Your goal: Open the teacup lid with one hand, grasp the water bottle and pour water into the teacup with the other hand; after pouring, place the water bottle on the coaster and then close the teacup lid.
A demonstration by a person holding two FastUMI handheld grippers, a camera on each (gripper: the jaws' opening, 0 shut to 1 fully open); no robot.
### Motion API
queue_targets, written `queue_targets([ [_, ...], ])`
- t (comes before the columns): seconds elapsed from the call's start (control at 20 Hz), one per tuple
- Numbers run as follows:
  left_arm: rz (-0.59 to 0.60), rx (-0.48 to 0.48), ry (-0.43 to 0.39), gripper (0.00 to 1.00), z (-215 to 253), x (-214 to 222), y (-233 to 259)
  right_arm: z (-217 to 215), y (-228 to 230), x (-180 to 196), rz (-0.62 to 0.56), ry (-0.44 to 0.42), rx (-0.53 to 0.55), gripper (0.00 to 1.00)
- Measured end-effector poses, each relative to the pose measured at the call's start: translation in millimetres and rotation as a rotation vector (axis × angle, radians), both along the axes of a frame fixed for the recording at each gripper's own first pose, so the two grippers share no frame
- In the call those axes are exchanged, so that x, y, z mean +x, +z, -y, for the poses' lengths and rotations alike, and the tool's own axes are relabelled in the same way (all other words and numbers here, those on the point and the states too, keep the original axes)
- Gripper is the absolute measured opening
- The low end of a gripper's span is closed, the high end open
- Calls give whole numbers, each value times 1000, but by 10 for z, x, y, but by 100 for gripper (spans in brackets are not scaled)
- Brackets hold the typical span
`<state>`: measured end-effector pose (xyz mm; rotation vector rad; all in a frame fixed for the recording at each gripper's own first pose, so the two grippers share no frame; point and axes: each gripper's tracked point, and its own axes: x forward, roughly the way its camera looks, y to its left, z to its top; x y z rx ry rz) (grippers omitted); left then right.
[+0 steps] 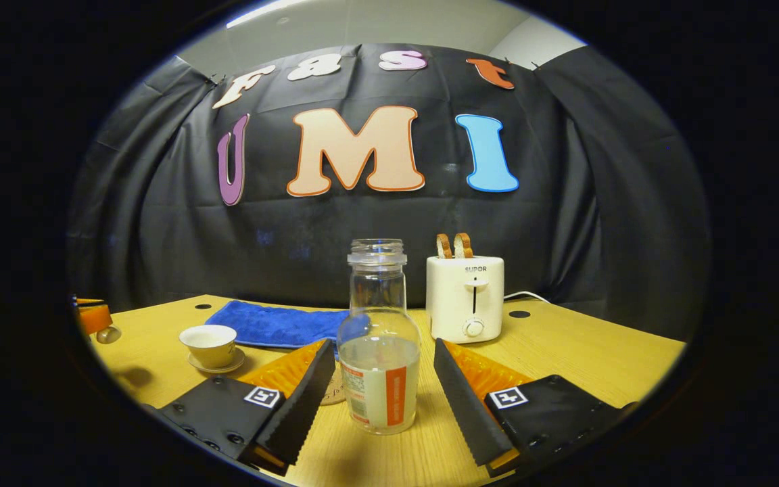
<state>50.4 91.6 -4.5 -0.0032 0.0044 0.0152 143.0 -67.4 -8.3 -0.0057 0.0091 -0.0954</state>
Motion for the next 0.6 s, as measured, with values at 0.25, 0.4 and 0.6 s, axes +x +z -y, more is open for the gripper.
queue_targets([
  [0.25,-2,1,-3,22,8,9,-12,-31,-15,235,3,-8,0,95],
  [0.4,0,1,-22,21,48,7,-11,-39,-8,335,2,-28,-2,95],
  [0.6,0,1,-22,22,32,16,-9,-48,-39,345,-1,-29,-2,78],
])
